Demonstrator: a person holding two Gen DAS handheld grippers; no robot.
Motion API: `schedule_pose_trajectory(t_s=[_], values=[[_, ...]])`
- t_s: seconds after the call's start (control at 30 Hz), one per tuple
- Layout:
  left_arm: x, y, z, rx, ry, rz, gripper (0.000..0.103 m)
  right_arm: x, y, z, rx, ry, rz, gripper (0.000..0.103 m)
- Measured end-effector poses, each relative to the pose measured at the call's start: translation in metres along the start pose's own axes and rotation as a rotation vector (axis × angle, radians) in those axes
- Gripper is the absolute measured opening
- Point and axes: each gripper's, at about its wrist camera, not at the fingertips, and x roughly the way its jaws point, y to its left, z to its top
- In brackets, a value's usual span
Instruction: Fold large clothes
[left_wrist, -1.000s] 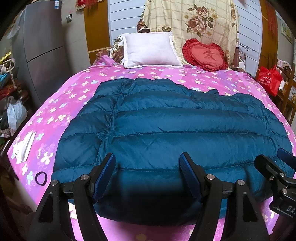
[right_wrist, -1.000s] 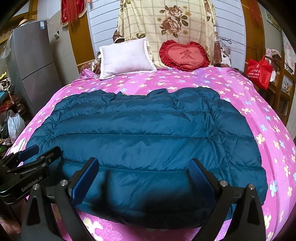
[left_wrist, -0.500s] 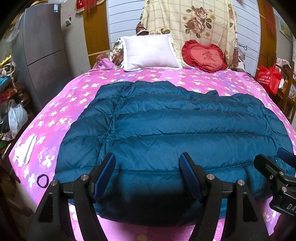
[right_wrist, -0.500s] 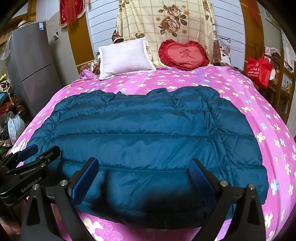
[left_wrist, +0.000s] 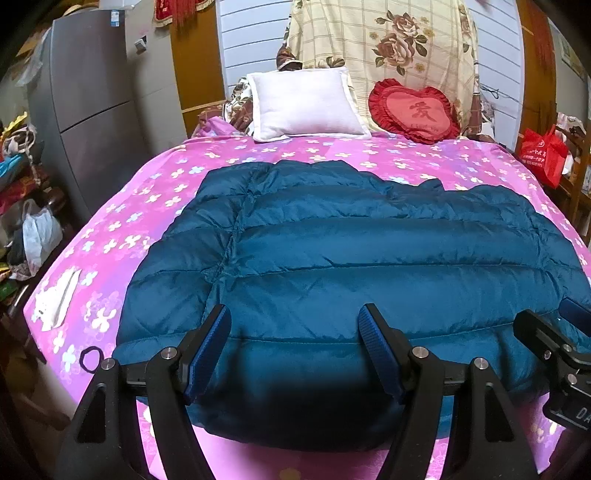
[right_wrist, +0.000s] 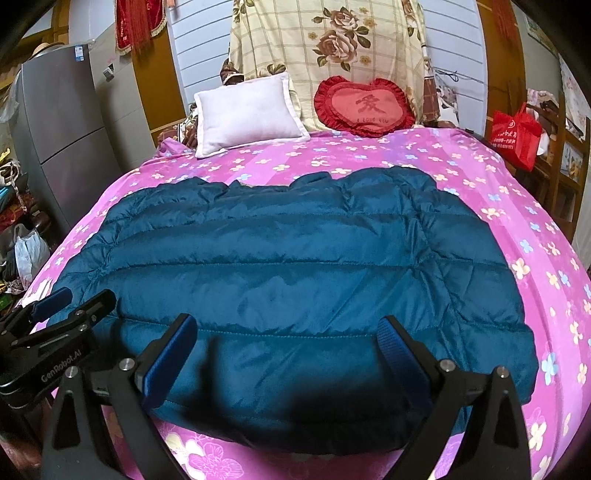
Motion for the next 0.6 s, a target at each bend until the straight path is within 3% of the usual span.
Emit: schedule_pose_trajectory(t_s=[0.6], values=[[-0.0048, -0.0074, -0.0042, 0.04, -0.045, -0.032, 0.052, 0.0001, 0.0046, -0.001, -0.001, 0.006, 0.007, 0.1]])
